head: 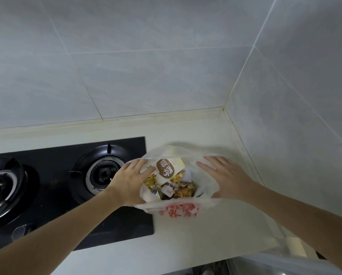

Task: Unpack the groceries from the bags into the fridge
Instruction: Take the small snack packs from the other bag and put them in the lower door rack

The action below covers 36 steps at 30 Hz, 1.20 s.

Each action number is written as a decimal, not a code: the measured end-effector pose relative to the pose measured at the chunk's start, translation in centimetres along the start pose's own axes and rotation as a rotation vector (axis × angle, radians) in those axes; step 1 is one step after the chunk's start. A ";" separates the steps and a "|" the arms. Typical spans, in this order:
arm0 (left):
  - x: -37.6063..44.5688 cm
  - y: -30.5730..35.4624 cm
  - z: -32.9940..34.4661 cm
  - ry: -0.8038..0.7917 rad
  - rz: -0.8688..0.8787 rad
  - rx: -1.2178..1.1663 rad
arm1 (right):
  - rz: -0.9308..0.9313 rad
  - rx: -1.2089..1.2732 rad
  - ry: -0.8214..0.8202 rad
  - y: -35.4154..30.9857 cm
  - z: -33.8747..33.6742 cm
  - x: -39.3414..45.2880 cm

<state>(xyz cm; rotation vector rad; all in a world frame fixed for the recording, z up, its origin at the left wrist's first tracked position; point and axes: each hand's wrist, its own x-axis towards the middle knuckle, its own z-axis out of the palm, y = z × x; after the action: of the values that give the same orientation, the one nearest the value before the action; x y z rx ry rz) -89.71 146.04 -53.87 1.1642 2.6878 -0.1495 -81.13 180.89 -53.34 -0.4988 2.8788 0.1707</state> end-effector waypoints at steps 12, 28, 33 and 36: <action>3.8 -1.1 3.8 -0.157 -0.016 0.024 | 0.003 0.130 -0.055 1.0 5.8 3.3; -0.1 -0.4 0.3 0.276 0.090 0.015 | 0.030 0.038 0.513 -6.4 -1.9 0.9; -0.2 2.1 -1.5 0.527 0.229 0.048 | -0.159 0.231 0.519 -8.2 -2.6 1.8; 0.5 2.6 -1.4 0.524 0.271 -0.034 | -0.127 0.340 0.254 -8.9 -0.3 2.4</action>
<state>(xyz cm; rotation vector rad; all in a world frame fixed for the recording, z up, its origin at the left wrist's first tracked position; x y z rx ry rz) -88.34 148.44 -52.69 1.7425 2.8902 0.2818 -80.35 171.76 -54.25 -0.6736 3.0113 -0.4245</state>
